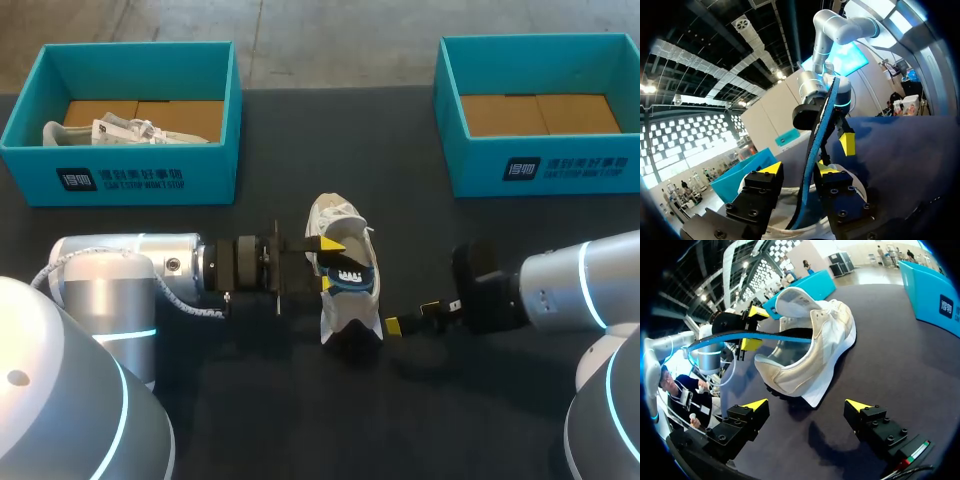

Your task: Take the shoe out of the shoebox, open the shoe tongue, remove and reinsert the insole, then place the shoe into the shoebox

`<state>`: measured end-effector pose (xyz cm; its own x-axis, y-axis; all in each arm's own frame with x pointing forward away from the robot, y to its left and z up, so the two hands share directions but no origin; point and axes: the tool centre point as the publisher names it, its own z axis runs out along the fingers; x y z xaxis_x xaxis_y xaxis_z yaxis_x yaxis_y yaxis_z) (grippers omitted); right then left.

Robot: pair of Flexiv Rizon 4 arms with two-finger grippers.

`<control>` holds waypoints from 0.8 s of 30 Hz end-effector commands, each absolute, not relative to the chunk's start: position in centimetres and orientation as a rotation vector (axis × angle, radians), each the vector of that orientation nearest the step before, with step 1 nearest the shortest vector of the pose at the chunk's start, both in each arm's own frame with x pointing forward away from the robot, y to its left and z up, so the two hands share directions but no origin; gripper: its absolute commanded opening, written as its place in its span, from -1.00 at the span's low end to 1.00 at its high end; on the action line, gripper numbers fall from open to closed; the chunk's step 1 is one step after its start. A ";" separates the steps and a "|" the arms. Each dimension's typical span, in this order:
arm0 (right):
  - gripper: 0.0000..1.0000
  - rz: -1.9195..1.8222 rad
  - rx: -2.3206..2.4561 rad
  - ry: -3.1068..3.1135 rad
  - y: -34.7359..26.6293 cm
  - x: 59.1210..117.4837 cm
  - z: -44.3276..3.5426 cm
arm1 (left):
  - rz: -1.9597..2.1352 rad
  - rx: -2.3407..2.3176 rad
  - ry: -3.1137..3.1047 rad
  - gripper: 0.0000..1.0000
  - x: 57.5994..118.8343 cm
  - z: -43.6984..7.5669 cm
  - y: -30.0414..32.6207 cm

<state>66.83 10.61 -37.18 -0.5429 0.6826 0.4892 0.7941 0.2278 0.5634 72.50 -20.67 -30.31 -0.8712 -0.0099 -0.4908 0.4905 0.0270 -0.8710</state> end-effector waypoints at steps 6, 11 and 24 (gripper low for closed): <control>1.00 -1.221 -1.428 -2.342 10.5 66.6 -37.3 | -1.912 0.525 1.986 -1.00 72.1 -31.0 -20.8; 1.00 -1.215 -1.428 -2.337 10.6 66.6 -37.6 | -1.898 0.537 2.010 -1.00 72.3 -31.8 -20.7; 1.00 -1.202 -1.432 -2.334 10.6 66.6 -37.6 | -1.835 0.544 2.061 -1.00 73.6 -33.2 -20.9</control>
